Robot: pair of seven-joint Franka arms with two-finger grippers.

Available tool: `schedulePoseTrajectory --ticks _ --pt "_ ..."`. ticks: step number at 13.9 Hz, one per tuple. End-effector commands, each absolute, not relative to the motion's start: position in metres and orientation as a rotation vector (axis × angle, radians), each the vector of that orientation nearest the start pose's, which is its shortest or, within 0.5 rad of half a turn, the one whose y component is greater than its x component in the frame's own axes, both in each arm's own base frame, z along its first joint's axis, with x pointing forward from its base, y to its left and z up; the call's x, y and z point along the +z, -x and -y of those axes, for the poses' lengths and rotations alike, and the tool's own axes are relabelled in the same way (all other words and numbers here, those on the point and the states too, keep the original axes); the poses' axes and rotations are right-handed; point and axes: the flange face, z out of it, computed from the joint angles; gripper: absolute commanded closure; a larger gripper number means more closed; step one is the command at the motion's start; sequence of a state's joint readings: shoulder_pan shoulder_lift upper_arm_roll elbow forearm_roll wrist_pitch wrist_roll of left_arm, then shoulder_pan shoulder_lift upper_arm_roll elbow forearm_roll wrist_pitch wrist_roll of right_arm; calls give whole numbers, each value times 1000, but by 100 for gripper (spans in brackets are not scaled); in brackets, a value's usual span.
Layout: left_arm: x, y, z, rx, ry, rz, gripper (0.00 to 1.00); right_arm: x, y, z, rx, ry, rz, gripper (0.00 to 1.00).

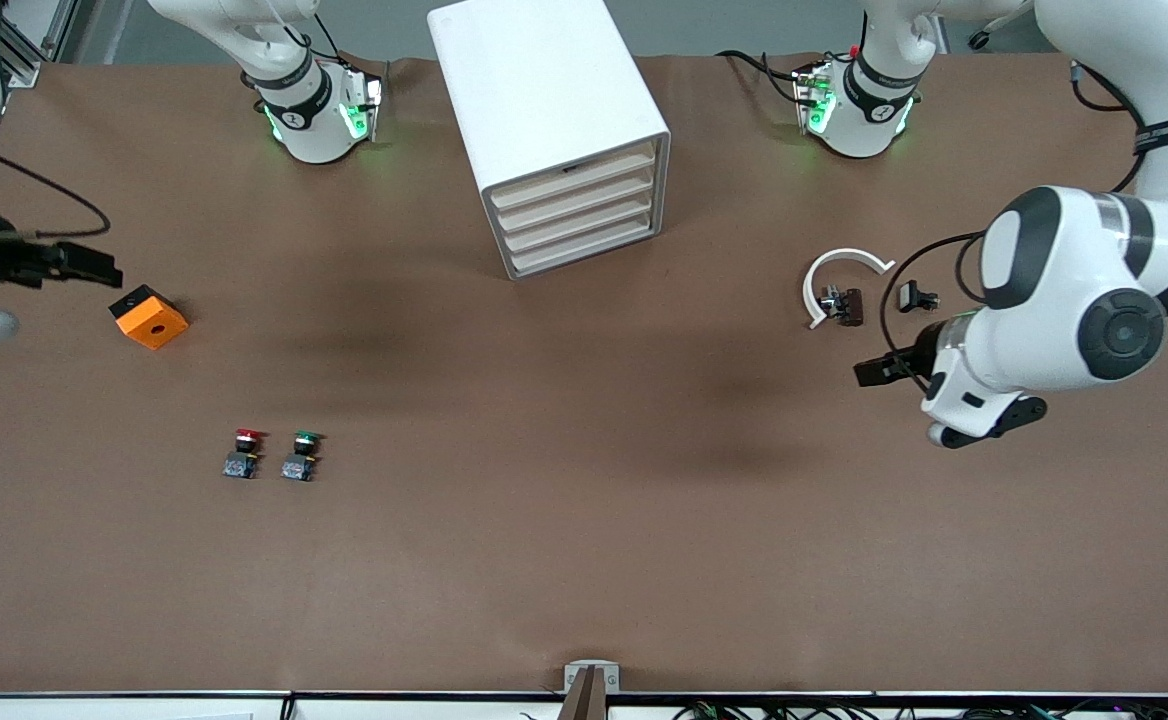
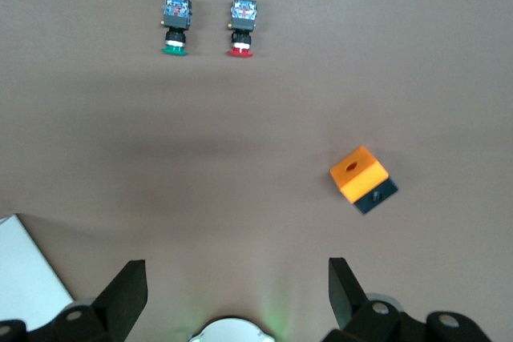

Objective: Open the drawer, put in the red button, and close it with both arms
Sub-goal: 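Reach the right gripper to the red button while the left gripper reaches the cabinet, then grasp the red button with the right gripper while the left gripper grasps the drawer handle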

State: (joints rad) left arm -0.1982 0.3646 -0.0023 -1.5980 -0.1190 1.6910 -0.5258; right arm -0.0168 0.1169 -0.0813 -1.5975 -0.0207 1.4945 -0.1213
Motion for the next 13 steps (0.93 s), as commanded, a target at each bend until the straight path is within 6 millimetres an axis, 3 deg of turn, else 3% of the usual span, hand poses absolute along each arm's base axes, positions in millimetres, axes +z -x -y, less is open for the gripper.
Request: schedulePoseTrajectory --ticks 1,3,8,10,13 --pt "394 -616 170 519 3034 748 0 545 -582 73 300 3147 79 0" --pt "399 -617 198 560 3009 926 0 536 -588 71 278 3145 10 0" --pt "385 -605 257 870 2772 1259 0 456 -610 48 112 3162 -232 0" --pt "379 -598 270 963 2671 1359 0 424 -622 41 89 3167 -222 0" --pt "351 -596 281 1106 2450 1545 0 372 -643 47 28 3172 -231 0"
